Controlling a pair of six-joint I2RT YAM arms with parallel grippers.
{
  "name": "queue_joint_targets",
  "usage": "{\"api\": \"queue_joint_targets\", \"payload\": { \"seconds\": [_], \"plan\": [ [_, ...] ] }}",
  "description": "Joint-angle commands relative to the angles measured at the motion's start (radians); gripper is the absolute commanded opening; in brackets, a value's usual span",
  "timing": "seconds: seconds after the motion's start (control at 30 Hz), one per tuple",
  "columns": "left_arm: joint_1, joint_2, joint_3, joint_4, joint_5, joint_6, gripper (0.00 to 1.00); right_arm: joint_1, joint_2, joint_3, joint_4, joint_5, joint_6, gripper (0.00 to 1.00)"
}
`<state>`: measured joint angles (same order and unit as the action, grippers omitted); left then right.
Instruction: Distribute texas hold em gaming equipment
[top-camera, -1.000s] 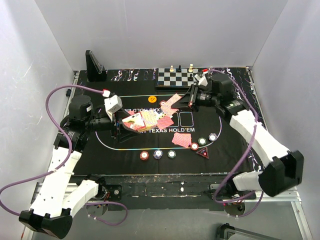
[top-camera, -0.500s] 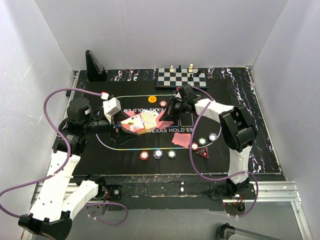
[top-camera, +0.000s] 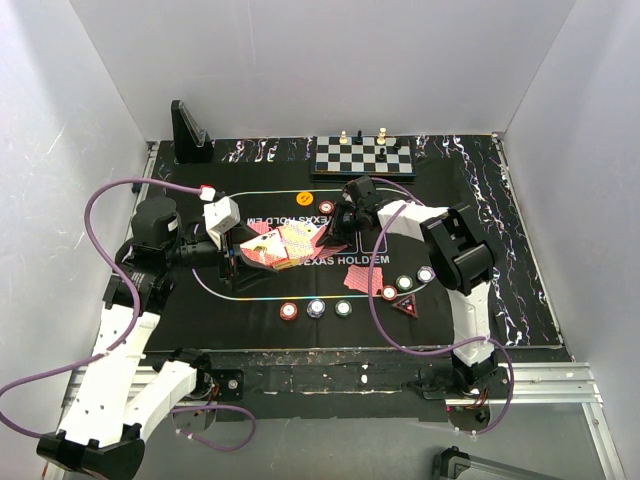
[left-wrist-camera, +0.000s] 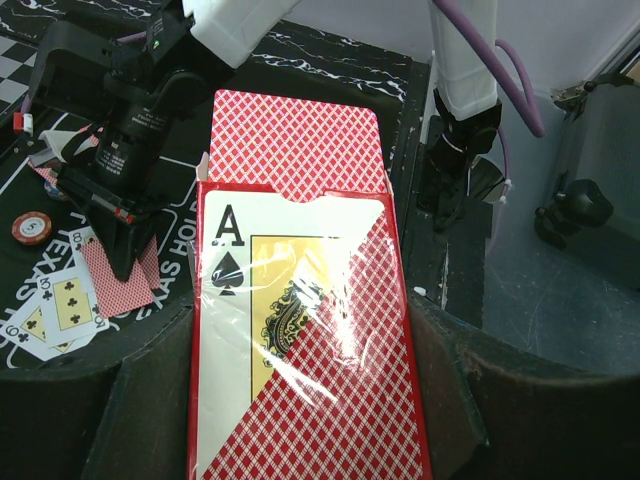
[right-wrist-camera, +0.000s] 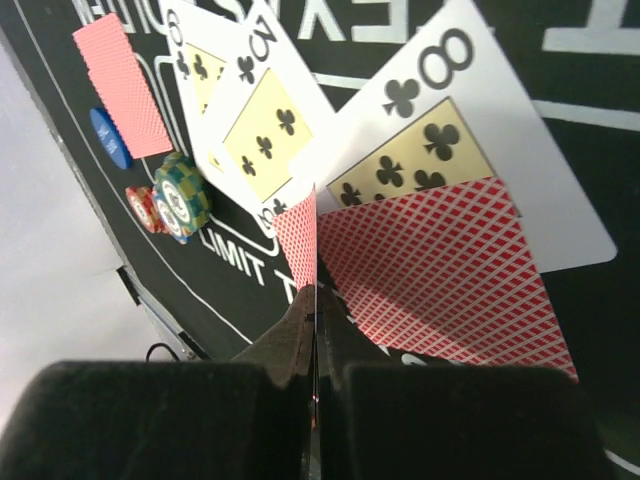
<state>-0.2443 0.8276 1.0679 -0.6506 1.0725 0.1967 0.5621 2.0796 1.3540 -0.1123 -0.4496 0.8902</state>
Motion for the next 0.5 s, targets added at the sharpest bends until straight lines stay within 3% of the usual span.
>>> {"api": "queue_joint_targets", "payload": {
  "seconds": [0.0, 0.4, 0.47],
  "plan": [
    [0.005, -0.024, -0.008, 0.02, 0.032, -0.005, 0.0, -0.002, 0.005, 0.023, 0.019, 0.028, -0.005, 0.01],
    [0.005, -0.03, -0.008, 0.016, 0.027, -0.005, 0.0, -0.002, 0.005, 0.033, -0.088, 0.071, -0.031, 0.01],
    [0.005, -0.033, -0.006, 0.014, 0.027, -0.003, 0.0, -0.002, 0.004, 0.048, -0.159, 0.089, -0.039, 0.1]
  ]
}}
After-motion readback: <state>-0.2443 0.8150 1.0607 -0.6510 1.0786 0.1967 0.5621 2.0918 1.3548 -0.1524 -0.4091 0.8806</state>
